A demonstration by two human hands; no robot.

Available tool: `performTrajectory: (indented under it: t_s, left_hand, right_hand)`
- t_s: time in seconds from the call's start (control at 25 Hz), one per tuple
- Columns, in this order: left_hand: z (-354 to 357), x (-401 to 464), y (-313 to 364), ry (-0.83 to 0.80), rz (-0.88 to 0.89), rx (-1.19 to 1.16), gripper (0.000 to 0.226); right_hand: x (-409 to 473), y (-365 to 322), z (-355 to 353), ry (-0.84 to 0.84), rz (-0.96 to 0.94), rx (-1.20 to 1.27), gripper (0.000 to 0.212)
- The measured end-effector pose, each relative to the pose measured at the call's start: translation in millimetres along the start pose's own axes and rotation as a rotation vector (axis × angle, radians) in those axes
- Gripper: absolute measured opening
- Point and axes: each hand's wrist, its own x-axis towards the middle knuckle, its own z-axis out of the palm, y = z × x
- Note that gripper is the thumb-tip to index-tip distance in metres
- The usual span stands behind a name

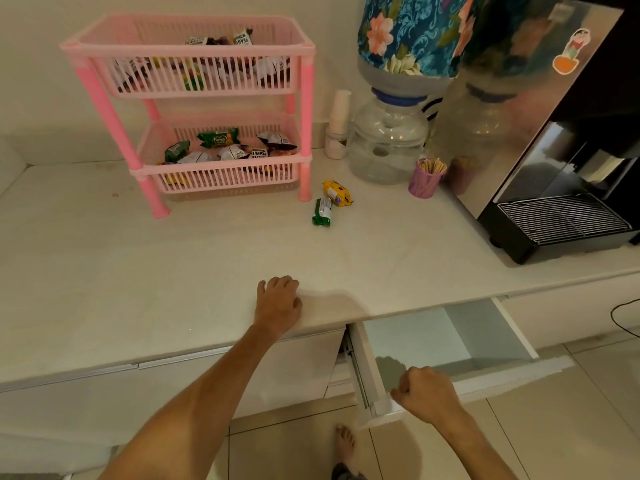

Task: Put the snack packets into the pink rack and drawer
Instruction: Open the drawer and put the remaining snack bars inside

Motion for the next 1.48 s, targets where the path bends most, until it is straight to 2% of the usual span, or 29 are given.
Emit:
performTrajectory:
  t_s: [0.2,0.28,0.36,0.52,0.68,0.88,1.08,1.32,1.48]
  left_hand:
    - [1.3,33.8,24.4,-0.012,0.046,-0.084,0.043]
    - [0.4,49.9,32.9,-0.006,0.067,-0.092,0.045]
    - [-1.7,68.3,39.6,0.007,0.074,-0.109,0.048]
    - [-8.1,108.7,50.7,0.045,-0.014,-0.213,0.053]
    - [-15.2,148.5,62.4,0.093,-0.196,-0.384,0.058]
    - [-20.5,195.0,70.7,0.133,-0.328,-0.46,0.06]
    - [-13.3,225.9,66.7,0.106,-0.416,-0.436,0.067]
    - [-1.6,240.1,65.7,0.066,-0.406,-0.402,0.048]
    - [-2.7,235.5,68.1,0.115,-0.455,-0.518,0.039]
  right_hand:
    - [28.1,1.8,-41.5,-0.4,-0.105,0.025,0.038]
    - [46.0,1.6,-70.7,-0.464,-0.141,0.093,0.036]
    - [73.5,1.6,-106.8,-0.418,-0.19,0.151,0.029]
    - [149.6,-8.7,-174.3,-0.163,-0.272,0.194,0.027]
    - [237.1,-37.3,-205.4,0.08,-0.197,0.223,0.031]
    - [325.2,-72.3,-222.0,0.275,-0.115,0.278,0.046]
    - [380.6,-93.5,-226.5,0.277,-0.059,0.337,0.065]
    - [409.6,-102.5,-206.8,0.252,-0.035,0.464,0.051]
    - [405.5,-90.4,-205.2,0.248,-0.009,0.554,0.047]
